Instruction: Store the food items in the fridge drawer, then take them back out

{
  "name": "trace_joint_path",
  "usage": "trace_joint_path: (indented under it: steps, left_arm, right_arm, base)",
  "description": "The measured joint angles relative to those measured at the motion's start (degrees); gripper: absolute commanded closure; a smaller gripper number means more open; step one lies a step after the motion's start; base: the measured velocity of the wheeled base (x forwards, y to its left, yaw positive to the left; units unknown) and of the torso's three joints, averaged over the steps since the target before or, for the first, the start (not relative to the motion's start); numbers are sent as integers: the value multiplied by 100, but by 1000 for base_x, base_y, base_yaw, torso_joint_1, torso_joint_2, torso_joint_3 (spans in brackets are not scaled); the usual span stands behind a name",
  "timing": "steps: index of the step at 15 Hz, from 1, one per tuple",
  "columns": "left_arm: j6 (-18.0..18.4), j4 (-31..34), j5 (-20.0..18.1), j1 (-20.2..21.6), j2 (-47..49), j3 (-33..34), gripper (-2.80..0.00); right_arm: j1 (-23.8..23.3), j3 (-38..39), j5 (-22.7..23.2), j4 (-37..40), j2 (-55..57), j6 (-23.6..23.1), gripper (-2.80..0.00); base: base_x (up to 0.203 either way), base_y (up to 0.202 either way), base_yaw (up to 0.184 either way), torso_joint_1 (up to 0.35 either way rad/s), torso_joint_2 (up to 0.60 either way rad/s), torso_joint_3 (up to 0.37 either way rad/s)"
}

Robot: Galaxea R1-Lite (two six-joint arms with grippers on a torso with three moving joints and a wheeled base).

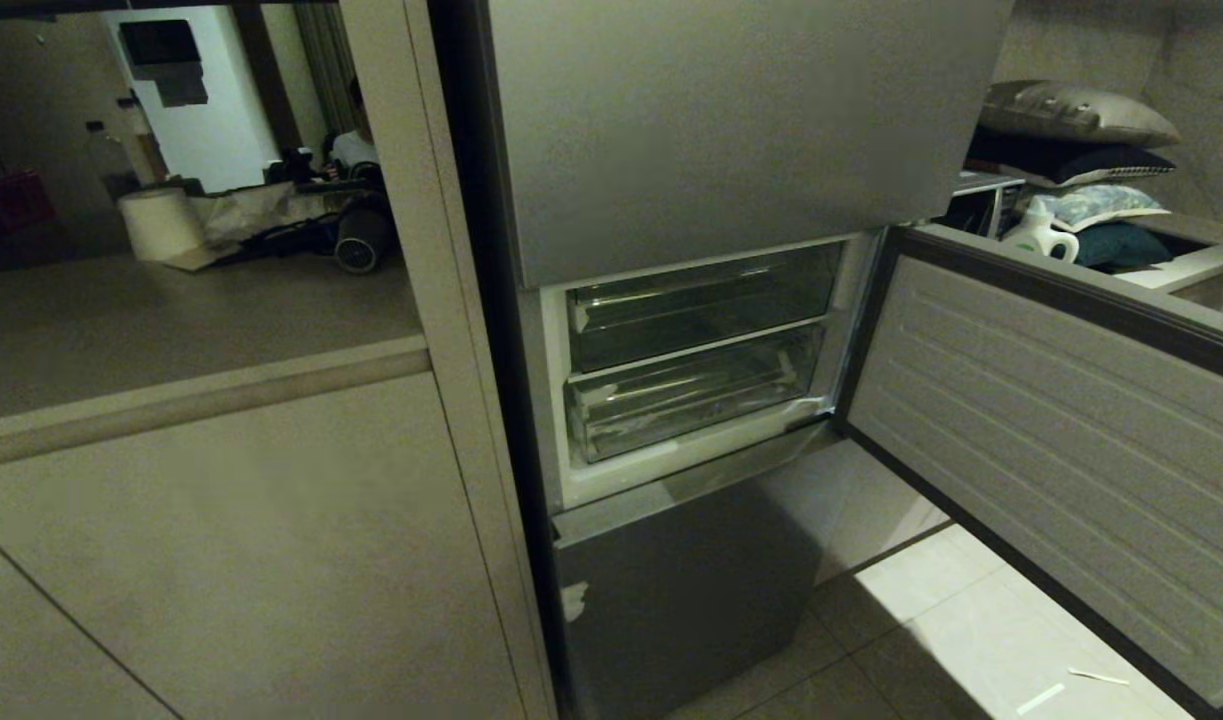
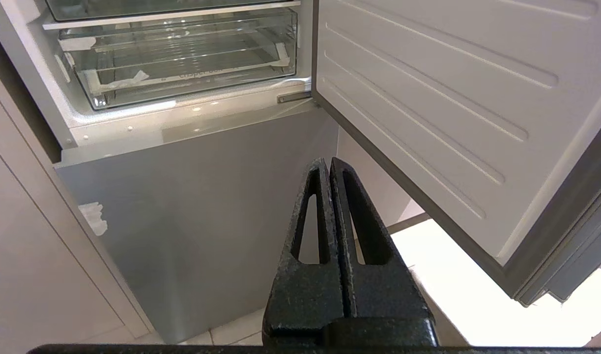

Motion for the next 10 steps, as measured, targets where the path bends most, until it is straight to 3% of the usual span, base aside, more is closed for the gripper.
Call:
trace_joint_path:
  steps: [3, 10]
  left_arm:
    - [-5, 1, 0, -3, 0, 2, 0]
    - [-113, -2, 7, 2, -2, 0, 0]
  right_arm:
    - [-1, -5, -4, -6, 0, 1, 0]
    - [0, 0, 0, 0, 0, -1, 0]
  base:
    - [0, 0, 25, 1, 1, 1]
    - [2, -7, 173, 3, 2, 3]
